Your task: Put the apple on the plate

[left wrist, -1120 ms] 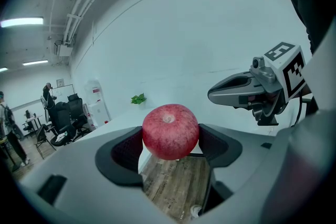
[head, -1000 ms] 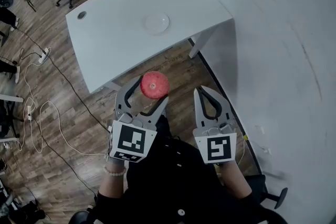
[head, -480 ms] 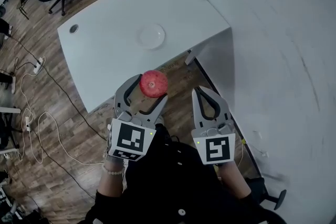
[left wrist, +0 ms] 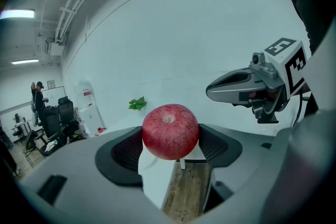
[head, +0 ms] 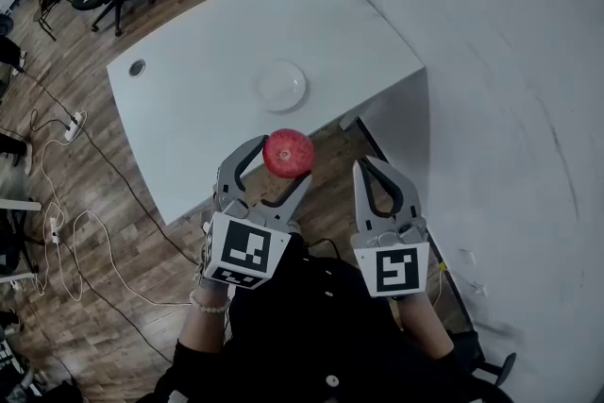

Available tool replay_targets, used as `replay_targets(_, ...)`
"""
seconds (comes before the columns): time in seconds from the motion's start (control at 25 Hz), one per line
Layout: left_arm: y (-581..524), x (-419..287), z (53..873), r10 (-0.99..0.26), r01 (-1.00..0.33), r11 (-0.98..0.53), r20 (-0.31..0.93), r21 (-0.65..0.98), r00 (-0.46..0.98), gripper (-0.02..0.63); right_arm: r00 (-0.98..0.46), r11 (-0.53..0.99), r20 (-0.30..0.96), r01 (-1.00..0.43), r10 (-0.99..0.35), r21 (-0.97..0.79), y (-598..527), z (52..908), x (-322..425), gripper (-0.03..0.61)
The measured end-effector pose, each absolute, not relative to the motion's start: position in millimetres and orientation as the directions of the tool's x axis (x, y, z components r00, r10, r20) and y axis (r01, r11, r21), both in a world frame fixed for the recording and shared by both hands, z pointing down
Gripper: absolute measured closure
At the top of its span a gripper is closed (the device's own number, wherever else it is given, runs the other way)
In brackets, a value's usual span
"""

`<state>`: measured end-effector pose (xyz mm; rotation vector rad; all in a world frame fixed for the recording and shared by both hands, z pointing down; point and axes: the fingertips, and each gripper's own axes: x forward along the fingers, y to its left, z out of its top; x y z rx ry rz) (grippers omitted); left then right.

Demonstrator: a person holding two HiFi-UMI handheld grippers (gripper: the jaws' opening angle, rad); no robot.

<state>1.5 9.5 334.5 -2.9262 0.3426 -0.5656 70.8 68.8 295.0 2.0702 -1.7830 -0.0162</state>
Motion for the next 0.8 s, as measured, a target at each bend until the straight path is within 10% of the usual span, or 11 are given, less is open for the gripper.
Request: replay_targets(0.8, -29, 2, 341, -0.267, -0.216, -0.96, 0.34, -0.18, 0.902, 0.27, 0.172, -0.091, 0.235, -0.943, -0.957, 0.32, 30, 298, 70, 0.535)
